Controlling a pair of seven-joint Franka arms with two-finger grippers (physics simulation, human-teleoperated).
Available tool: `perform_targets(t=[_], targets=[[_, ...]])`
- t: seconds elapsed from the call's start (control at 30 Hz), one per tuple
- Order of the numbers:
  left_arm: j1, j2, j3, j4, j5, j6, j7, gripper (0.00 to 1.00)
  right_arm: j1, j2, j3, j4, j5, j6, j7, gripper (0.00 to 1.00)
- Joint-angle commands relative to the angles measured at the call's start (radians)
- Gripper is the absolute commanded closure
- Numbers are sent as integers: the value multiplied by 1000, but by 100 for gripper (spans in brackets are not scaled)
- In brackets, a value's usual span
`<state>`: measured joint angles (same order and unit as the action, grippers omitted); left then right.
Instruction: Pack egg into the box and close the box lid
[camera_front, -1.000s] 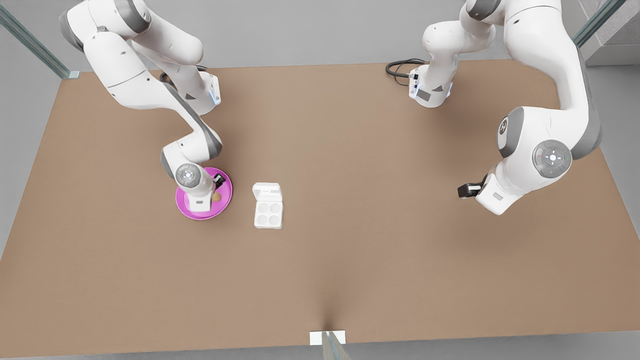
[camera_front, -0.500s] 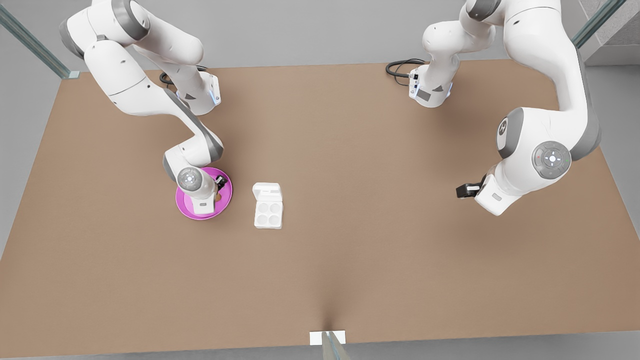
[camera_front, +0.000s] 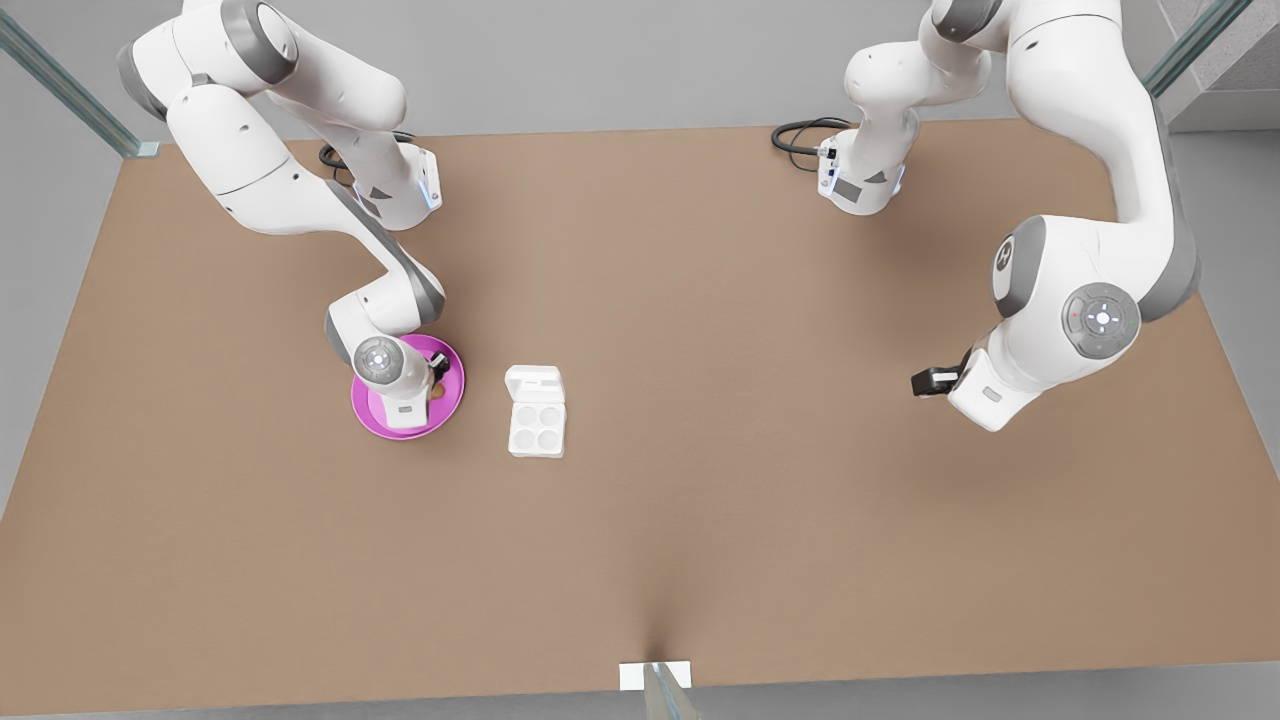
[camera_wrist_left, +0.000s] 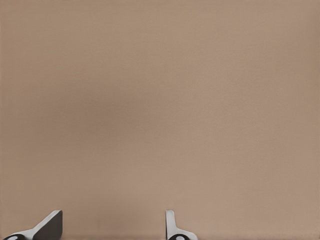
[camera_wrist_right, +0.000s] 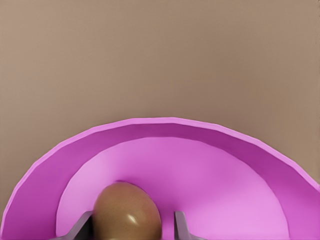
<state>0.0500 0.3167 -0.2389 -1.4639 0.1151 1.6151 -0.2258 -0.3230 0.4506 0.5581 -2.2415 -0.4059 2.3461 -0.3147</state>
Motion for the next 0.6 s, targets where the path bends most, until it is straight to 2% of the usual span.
perform_targets(t=[0.0,0.1,0.23,0.4,0.47,0.53,0.57], targets=[[1,-1,0,0,2,0,-1,0,-1,-1,0,0,-1,-2,28,35],[1,4,0,0,2,0,-1,0,-1,-4,0,0,-2,-7,57,49],[-2,2,0,0,2,0,-1,0,-1,-23,0,-1,-1,-11,57,50],[-1,4,0,0,2,0,-1,0,-47,-158,48,16,64,-137,56,50],[-1,4,0,0,3,0,-1,0,-22,-133,49,141,170,-171,88,50],[-1,2,0,0,2,0,-1,0,47,-43,31,325,193,-257,141,50],[-2,2,0,0,2,0,-1,0,122,-9,-46,404,200,-283,141,50]])
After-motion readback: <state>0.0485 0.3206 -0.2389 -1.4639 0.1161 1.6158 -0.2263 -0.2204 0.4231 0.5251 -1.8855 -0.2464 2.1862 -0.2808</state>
